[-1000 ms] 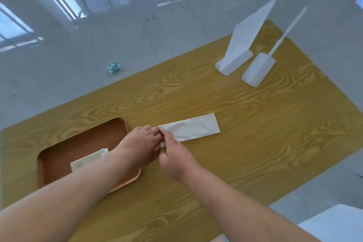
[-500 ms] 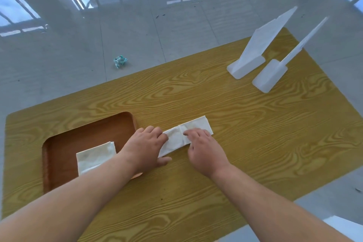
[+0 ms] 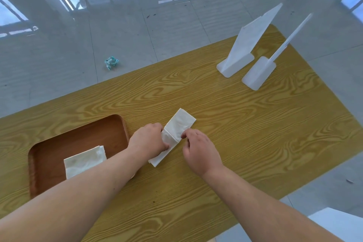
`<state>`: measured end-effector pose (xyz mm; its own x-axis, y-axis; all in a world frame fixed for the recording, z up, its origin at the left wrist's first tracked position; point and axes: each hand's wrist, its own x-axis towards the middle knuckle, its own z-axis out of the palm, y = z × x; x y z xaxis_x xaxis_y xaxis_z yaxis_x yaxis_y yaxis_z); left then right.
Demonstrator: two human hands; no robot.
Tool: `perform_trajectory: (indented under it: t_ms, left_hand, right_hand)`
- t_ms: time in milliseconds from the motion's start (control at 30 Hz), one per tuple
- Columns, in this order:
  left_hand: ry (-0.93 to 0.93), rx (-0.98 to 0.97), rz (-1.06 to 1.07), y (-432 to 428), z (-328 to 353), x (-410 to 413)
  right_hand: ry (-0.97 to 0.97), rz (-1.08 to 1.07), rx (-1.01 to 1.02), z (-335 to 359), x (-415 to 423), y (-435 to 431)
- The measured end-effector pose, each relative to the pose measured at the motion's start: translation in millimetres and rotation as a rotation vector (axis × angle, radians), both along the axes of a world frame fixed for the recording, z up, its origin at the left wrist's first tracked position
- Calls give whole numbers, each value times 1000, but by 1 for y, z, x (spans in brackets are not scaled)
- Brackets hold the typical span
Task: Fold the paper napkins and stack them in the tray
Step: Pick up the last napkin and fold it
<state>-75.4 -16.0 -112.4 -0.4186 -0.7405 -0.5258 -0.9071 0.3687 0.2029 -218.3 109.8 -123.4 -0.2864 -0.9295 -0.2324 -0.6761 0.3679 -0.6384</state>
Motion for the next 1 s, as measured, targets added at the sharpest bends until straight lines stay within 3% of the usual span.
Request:
perform_trajectory:
  t_ms: [133, 300, 400, 567, 667, 800, 933, 1000]
  left_hand:
    - [124, 134, 97, -3, 2, -11]
    - [526, 612, 515, -4, 15, -15]
    - [673, 745, 591, -6, 22, -16]
    - [803, 803, 607, -12, 23, -11]
    - [760, 755, 623, -15, 22, -2]
    - [667, 484, 689, -16, 11, 8]
    - [504, 244, 412, -17, 2, 15]
    - [447, 195, 294, -13, -1, 17]
  right_hand:
    - [-302, -329, 127, 5, -1, -5]
    - [-805, -643, 343, 10, -17, -18]
    - [-1173, -671, 387, 17, -23, -24]
    - [-1398, -581, 185, 29, -31, -38]
    - [-1331, -536, 134, 27, -32, -41]
    - [-997, -444, 190, 16, -33, -34]
    - [-628, -330, 233, 10, -37, -22]
    - [-539, -283, 245, 8, -35, -17]
